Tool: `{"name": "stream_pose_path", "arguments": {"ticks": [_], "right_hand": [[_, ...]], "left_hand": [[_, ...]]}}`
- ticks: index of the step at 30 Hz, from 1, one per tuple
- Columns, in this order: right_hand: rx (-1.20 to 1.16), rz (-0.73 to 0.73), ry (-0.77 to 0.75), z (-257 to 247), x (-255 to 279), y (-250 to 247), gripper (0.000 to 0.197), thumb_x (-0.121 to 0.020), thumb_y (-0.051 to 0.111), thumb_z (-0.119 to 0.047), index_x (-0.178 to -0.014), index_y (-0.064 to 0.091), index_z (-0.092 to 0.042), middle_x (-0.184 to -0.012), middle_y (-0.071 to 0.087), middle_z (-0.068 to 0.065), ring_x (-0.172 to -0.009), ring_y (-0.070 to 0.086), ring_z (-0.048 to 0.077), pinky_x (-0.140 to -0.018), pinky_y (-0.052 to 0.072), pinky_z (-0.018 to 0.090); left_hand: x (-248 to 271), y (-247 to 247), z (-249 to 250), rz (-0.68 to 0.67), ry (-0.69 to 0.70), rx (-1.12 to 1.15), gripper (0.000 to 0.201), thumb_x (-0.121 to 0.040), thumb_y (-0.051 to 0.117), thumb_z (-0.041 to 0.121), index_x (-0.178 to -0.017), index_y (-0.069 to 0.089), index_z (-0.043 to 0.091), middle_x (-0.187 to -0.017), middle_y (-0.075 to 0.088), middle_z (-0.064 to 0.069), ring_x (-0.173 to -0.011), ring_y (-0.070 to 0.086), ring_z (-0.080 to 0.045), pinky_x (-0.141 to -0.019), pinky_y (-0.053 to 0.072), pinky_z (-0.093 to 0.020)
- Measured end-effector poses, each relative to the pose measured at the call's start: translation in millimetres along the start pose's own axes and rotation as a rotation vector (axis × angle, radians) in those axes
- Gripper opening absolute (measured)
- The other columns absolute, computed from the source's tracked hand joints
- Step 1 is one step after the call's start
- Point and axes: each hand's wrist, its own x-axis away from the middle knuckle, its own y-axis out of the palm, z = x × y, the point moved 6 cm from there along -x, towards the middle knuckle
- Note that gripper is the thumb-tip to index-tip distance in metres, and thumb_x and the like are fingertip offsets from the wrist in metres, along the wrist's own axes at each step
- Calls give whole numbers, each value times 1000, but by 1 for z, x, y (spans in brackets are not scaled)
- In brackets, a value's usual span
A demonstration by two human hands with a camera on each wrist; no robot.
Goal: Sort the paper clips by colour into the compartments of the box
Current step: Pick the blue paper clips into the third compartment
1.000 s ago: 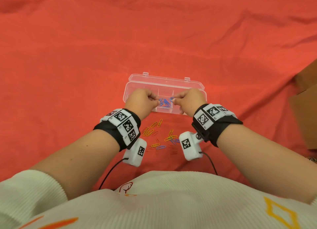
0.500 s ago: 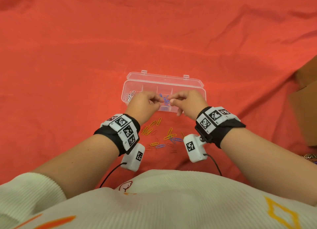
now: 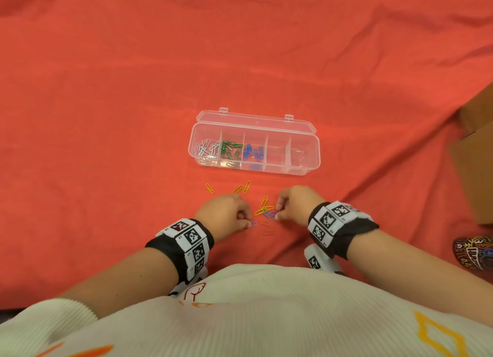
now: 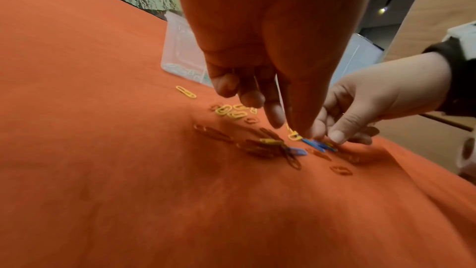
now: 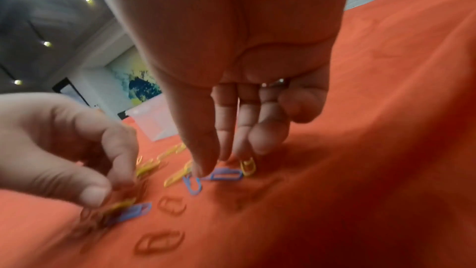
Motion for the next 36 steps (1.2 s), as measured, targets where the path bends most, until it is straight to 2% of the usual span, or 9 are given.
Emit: {"name": "stream_pose_path", "arguments": {"ticks": [4, 7, 10, 15, 19, 23, 28, 32, 36], "right_hand": [[-20, 42, 49, 5, 2, 10, 19, -71, 75, -28, -75, 57, -24, -74, 55, -6, -77, 51, 16, -69, 37, 26], [-59, 29, 72, 4, 4, 11, 16, -73, 74, -25, -74, 57, -23, -67, 54, -6, -75, 52, 15, -68, 37, 25], [-89, 48, 93, 1, 7, 9, 10, -75, 70, -20, -73, 60, -21, -75, 63, 1, -74, 55, 16, -67, 39, 24], [-228, 73, 122, -4, 6, 14, 24, -70, 74, -22, -55, 55, -24, -62, 59, -5, -57, 52, 9, -48, 34, 16], [-229, 79, 162, -5, 6, 17, 28, -68, 78, -25, -57, 53, -24, -70, 60, -3, -68, 55, 12, -53, 38, 20], [-192, 74, 170, -8, 6, 17, 32, -70, 77, -25, -56, 48, -24, -78, 62, 0, -75, 55, 14, -66, 38, 23], [-126, 67, 161, -12, 9, 15, 8, -74, 69, -20, -73, 62, -18, -85, 66, 6, -79, 57, 19, -68, 41, 25], [153, 108, 47, -22, 12, 19, 23, -78, 58, -22, -99, 62, -12, -107, 65, 10, -98, 61, 30, -78, 47, 34], [240, 119, 10, -25, 12, 17, 23, -81, 53, -21, -99, 62, -10, -109, 64, 12, -99, 62, 32, -79, 47, 35]], "left_hand": [[2, 10, 2, 32, 9, -145, 16, -78, 64, 34, -91, 64, 25, -97, 61, 1, -98, 56, -18, -75, 42, -30], [3, 13, 3, 60, 1, -148, 17, -80, 61, 33, -94, 63, 25, -100, 60, 0, -101, 55, -20, -76, 41, -30], [2, 15, 5, 59, -12, -116, 13, -81, 60, 28, -92, 62, 22, -99, 59, -1, -99, 55, -21, -77, 42, -31], [3, 18, 6, 55, -11, -105, 5, -81, 58, 25, -84, 60, 21, -97, 58, -1, -98, 56, -22, -75, 43, -33], [6, 16, 5, 38, -16, -88, 7, -81, 57, 23, -86, 61, 21, -97, 64, -1, -102, 58, -21, -78, 45, -32], [9, 13, 2, 27, -46, -35, 8, -78, 58, 22, -86, 61, 20, -91, 68, 1, -88, 61, -21, -72, 44, -30], [13, 8, 1, 28, -53, -34, 9, -78, 57, 21, -86, 61, 20, -90, 69, 1, -86, 61, -20, -71, 44, -29], [14, 2, -1, 36, -64, 30, 9, -76, 59, 19, -85, 60, 20, -85, 69, 0, -81, 62, -21, -72, 47, -32], [9, -11, -2, 63, -67, 105, 17, -74, 59, 14, -91, 62, 18, -80, 67, -1, -71, 57, -17, -71, 48, -30]]}}
